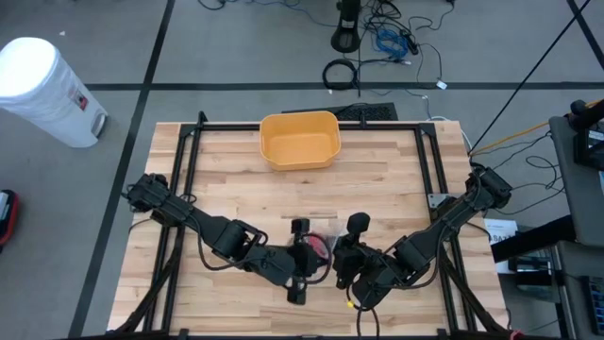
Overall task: Roll bandage
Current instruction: Put the red bandage into the transparent zip bag
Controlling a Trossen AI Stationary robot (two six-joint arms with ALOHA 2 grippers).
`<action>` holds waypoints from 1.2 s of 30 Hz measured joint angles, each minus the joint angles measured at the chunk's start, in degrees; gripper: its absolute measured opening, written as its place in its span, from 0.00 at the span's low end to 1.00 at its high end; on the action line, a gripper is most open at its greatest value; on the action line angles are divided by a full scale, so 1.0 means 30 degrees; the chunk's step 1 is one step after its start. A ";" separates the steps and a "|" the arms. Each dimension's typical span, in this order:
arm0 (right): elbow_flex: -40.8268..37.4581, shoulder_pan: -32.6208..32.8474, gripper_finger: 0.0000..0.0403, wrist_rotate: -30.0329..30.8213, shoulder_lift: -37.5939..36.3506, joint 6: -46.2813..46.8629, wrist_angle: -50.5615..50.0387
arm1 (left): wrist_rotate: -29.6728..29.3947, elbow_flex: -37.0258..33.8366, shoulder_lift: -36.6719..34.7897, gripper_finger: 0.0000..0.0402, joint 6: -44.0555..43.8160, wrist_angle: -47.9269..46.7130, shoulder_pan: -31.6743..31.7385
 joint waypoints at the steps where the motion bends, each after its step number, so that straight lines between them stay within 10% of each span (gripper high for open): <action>1: 0.0000 -0.0020 0.06 -0.0005 0.0000 -0.0054 0.0003 | 0.0398 0.0000 0.0000 0.00 0.0106 0.0180 -0.0056; 19: 0.0399 0.1165 0.35 -0.0512 0.0000 -0.2866 0.1597 | 0.0414 0.0000 0.0000 0.00 0.0044 -0.1068 -0.0256; 36: 0.0816 0.2797 0.37 0.2133 -0.0117 -0.7046 0.3281 | 0.0651 0.0000 -0.0133 0.00 0.1515 0.0578 -0.1338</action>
